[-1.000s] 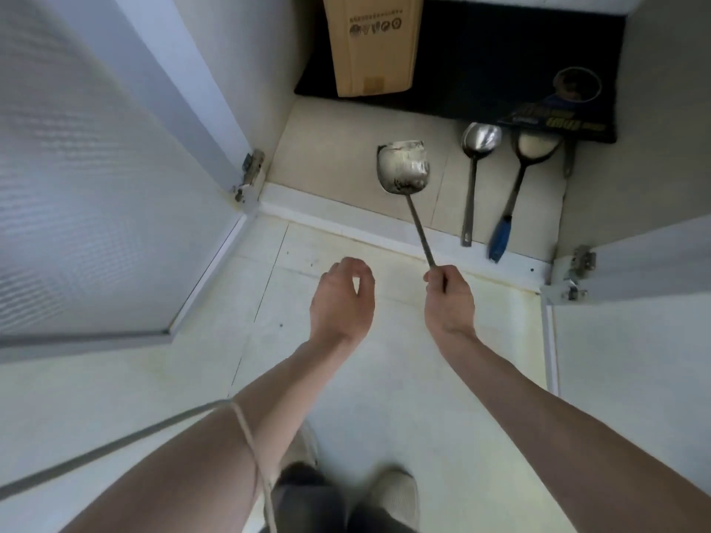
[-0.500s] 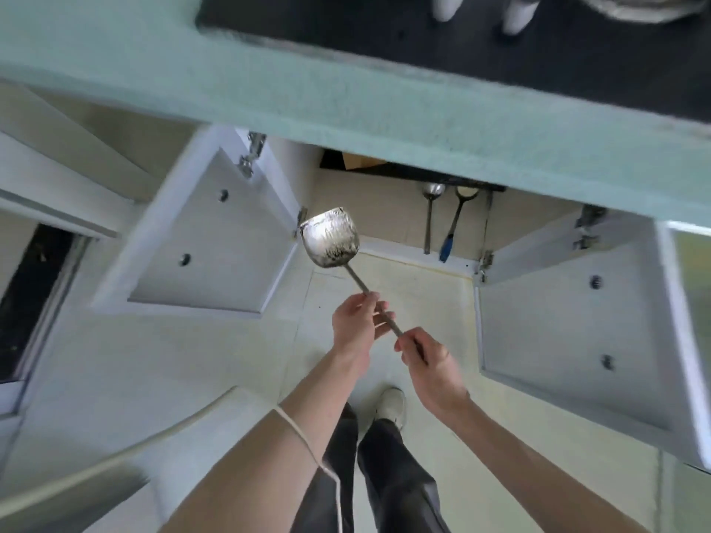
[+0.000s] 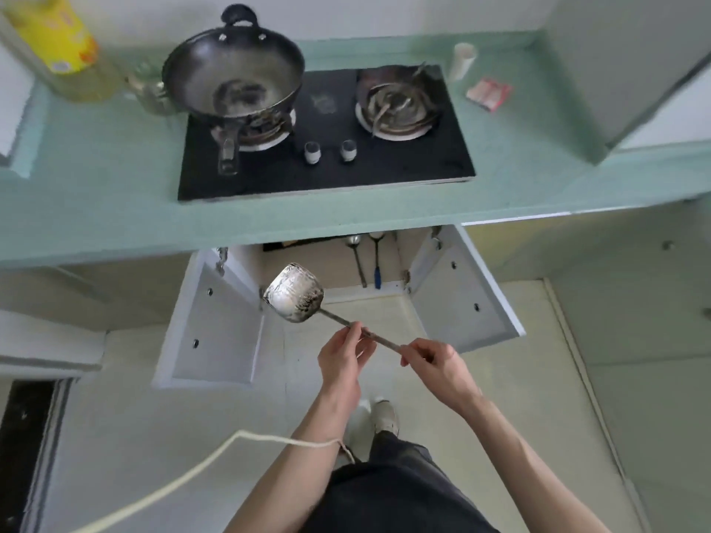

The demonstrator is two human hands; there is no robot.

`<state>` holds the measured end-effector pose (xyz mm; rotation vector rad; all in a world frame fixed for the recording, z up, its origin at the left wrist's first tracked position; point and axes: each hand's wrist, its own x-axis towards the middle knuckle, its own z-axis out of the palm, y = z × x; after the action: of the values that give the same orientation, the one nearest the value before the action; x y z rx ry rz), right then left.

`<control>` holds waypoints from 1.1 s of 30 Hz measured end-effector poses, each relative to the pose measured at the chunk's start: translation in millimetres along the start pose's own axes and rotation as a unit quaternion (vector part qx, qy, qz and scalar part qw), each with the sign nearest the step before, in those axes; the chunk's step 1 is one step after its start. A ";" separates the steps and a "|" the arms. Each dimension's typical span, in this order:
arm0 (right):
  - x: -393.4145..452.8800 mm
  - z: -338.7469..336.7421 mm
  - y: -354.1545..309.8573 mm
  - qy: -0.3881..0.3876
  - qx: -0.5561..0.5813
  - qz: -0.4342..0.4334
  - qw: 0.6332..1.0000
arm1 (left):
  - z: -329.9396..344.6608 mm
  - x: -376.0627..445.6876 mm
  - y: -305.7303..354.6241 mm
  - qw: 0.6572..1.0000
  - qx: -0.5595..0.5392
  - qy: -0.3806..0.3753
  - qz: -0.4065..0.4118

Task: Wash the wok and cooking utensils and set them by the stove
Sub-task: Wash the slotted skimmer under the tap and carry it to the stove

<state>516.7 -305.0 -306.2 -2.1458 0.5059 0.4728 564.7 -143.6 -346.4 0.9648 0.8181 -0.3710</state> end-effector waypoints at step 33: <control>-322.7 -275.2 325.6 0.456 0.123 0.236 0.849 | 295.5 -276.4 -337.8 0.800 0.370 -0.466 -0.081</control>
<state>119.0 -648.1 -206.0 -1.8696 1.5505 -0.4051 309.3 -592.5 -241.3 1.2369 -0.2103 -1.2637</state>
